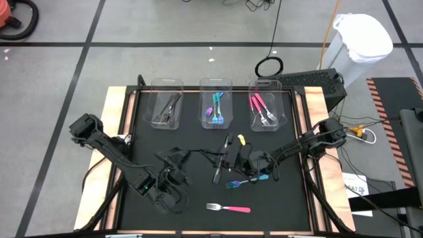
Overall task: Sort silverware by color (type)
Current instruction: Put the black fork into the left transparent bin
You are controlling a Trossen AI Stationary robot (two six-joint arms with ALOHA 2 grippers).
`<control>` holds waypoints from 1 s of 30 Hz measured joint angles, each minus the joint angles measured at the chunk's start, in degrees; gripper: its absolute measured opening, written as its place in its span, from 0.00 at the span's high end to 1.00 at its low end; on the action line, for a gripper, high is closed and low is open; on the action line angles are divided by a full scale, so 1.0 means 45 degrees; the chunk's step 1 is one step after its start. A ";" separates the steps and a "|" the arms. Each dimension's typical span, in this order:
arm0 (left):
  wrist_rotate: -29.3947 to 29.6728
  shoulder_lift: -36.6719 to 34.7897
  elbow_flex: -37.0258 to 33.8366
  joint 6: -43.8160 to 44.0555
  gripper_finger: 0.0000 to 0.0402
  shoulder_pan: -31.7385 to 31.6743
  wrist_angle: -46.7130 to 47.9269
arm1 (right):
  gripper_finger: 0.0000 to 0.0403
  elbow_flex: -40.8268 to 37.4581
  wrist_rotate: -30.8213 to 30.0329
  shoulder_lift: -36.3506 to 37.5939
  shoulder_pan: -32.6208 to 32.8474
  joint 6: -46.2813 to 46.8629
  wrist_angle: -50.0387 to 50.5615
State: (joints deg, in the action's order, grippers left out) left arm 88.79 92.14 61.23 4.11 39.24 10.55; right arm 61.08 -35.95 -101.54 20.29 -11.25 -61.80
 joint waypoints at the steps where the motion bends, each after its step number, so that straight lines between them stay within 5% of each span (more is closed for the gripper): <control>1: 0.0000 0.0000 0.0000 0.0000 0.79 0.0043 -0.0062 | 0.99 0.0000 -0.0003 0.0000 0.0000 -0.0152 0.0025; 8: -0.0174 -0.0113 0.0000 -0.0114 0.45 0.0535 -0.0997 | 0.99 0.0000 0.0001 0.0047 -0.0005 -0.1206 0.0266; 12: -0.0547 -0.0596 0.0005 -0.0017 0.34 0.0933 -0.1034 | 0.99 0.0000 0.0639 0.0456 -0.0010 -0.1713 0.1746; 18: -0.3156 -0.1581 0.0005 -0.0011 0.31 0.1543 -0.1138 | 0.99 0.0005 0.2794 0.1081 -0.0010 -0.2257 0.3988; 21: -0.3390 -0.1834 0.0005 -0.0010 0.31 0.1797 -0.1104 | 0.99 0.0005 0.3854 0.1323 -0.0010 -0.2365 0.4698; 24: -0.3782 -0.1891 0.0010 0.0015 0.31 0.1984 -0.1114 | 0.99 0.0005 0.4395 0.1530 -0.0010 -0.2404 0.5506; 30: -0.6735 -0.1875 0.0010 0.1362 0.31 0.1757 -0.0605 | 0.99 0.0005 0.4718 0.1671 -0.0010 -0.2575 0.6406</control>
State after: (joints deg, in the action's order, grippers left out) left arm 58.49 83.70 61.28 10.24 47.15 7.83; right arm 61.10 -14.72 -94.02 20.25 -22.84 -32.97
